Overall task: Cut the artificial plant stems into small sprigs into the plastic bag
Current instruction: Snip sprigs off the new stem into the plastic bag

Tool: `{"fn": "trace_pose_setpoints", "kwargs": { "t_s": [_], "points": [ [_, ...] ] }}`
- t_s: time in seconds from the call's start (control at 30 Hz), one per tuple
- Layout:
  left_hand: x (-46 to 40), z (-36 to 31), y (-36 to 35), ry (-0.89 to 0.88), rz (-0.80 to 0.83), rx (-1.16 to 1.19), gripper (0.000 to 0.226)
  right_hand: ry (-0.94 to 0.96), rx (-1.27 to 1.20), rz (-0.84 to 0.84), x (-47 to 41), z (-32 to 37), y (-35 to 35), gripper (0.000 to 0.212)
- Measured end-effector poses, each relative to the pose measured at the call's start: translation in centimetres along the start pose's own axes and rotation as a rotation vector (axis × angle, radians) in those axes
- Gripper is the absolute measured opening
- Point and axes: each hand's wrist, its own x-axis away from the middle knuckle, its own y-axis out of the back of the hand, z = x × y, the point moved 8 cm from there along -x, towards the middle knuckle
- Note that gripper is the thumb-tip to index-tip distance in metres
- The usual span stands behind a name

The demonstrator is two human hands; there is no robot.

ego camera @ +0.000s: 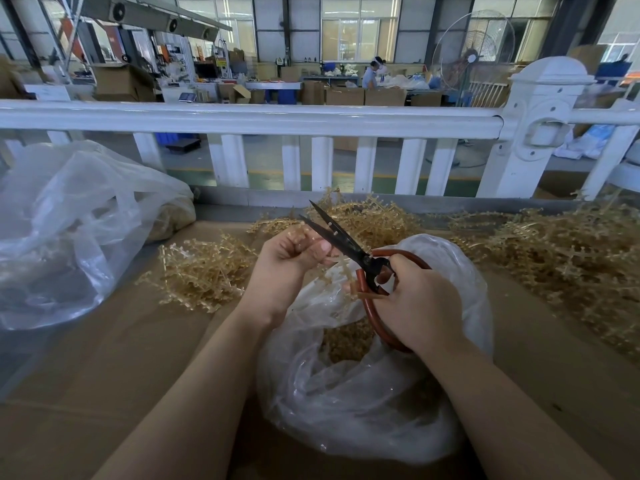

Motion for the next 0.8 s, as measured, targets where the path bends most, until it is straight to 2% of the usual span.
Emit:
{"fn": "trace_pose_setpoints", "kwargs": {
  "t_s": [0.17, 0.47, 0.8],
  "points": [
    [0.14, -0.07, -0.23, 0.005, 0.017, 0.085, 0.017, -0.007, -0.016, 0.013, 0.05, 0.22, 0.01, 0.046],
    [0.15, 0.09, -0.17, 0.020, -0.005, 0.154, 0.012, -0.010, -0.077, 0.004, 0.05, 0.39, 0.15, 0.063],
    [-0.19, 0.22, -0.21, 0.016, 0.030, 0.220, 0.013, -0.009, -0.110, -0.016, 0.11, 0.59, 0.42, 0.052]
  ]
}}
